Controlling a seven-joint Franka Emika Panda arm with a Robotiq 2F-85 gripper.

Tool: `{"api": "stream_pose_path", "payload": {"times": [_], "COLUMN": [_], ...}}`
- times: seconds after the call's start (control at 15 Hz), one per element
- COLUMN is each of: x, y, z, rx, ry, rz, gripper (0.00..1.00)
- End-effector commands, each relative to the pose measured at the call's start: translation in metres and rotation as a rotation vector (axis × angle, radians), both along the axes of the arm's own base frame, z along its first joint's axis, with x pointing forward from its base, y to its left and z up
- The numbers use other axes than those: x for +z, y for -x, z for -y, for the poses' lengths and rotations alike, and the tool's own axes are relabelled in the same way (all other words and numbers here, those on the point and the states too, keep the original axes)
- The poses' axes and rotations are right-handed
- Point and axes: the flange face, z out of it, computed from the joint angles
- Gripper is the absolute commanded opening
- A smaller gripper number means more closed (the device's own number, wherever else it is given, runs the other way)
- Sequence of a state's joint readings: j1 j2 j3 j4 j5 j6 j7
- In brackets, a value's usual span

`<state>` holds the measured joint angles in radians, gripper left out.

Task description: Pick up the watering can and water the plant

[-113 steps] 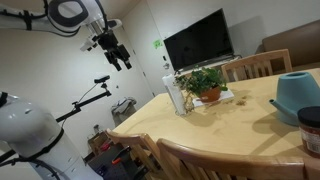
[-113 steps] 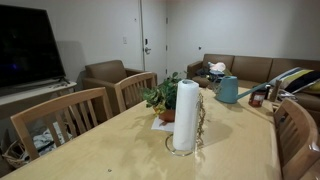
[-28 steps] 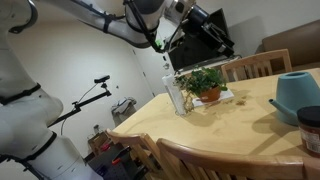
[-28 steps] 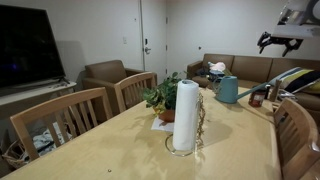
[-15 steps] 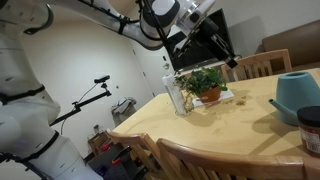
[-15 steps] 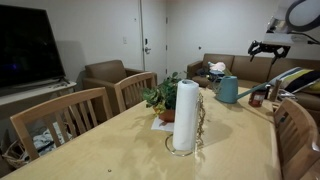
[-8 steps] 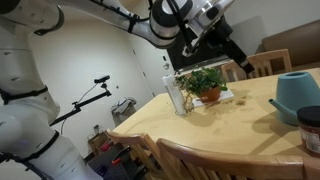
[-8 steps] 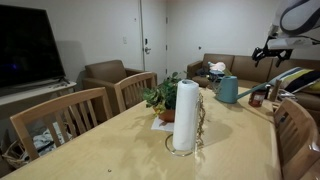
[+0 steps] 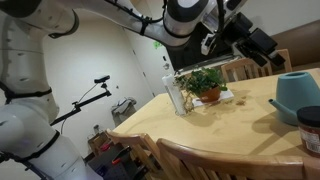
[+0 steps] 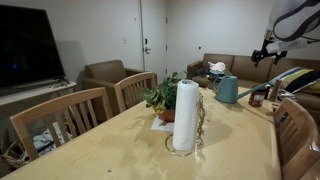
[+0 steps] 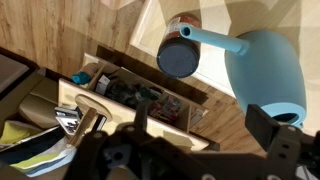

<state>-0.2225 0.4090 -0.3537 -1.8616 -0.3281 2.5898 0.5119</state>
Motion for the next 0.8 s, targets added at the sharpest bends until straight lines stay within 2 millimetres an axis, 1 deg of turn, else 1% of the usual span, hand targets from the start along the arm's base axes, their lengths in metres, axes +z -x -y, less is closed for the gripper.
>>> {"api": "stream_pose_path", "payload": {"times": [0.0, 0.4, 0.6, 0.73], "x": [0.0, 0.0, -0.006, -0.01], "y": [-0.002, -0.003, -0.009, -0.013], "z": [0.001, 0.002, -0.011, -0.018], "rx": [0.002, 0.002, 0.155, 0.218], "ry": [0.002, 0.004, -0.018, -0.018], "rz": [-0.001, 0.0, -0.039, -0.073], "gripper": [1.0, 1.0, 1.0, 1.0]}}
